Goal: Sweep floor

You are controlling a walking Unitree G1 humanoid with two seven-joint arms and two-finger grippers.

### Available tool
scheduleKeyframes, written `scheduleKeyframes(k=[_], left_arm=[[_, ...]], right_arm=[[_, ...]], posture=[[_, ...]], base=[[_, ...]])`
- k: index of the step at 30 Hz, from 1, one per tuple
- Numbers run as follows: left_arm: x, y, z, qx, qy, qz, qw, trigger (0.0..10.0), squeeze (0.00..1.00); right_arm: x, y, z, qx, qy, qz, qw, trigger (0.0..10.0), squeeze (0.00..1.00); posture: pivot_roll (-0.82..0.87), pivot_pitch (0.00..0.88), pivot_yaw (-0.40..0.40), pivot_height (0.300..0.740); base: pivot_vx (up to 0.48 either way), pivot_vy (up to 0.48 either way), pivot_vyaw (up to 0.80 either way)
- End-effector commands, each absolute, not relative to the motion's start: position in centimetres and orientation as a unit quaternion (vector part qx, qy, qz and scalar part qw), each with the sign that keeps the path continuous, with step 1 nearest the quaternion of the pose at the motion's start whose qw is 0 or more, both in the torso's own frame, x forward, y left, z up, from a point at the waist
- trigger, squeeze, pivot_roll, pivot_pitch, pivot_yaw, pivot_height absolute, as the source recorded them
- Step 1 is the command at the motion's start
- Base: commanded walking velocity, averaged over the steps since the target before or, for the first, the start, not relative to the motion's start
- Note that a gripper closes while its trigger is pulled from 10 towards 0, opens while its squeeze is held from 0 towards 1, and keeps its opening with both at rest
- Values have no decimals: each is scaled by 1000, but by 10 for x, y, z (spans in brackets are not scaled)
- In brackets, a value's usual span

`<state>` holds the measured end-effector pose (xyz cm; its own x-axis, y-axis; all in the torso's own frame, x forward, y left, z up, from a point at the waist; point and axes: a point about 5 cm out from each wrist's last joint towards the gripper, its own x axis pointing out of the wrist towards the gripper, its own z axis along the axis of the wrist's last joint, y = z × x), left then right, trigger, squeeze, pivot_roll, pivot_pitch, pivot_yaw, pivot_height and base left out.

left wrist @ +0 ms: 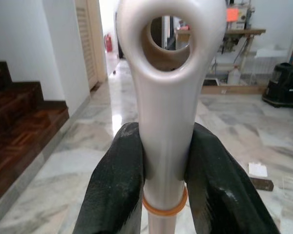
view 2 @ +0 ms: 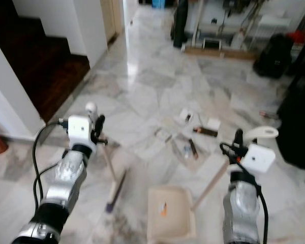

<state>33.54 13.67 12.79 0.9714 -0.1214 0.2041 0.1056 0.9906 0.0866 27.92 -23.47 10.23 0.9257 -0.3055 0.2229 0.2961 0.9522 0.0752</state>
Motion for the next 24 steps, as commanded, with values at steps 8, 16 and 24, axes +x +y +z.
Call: scheduleKeyframes(k=[8, 16, 24], left_arm=[[338, 138, 141, 44, -133, -54, 989, 10000, 0], [340, 138, 141, 44, -133, -52, 989, 10000, 0], [338, 139, 140, 42, -132, -47, 989, 10000, 0]], right_arm=[[282, -238, 110, 35, -129, -162, 978, 10000, 0], [282, -238, 114, 24, -142, -157, 977, 10000, 0], [283, -237, 115, 23, -143, -155, 977, 10000, 0]], posture=[[79, 38, -22, 740], [76, 52, -28, 740], [77, 58, -32, 740]], base=[[293, 0, -252], [289, 0, -192], [290, 0, 0]])
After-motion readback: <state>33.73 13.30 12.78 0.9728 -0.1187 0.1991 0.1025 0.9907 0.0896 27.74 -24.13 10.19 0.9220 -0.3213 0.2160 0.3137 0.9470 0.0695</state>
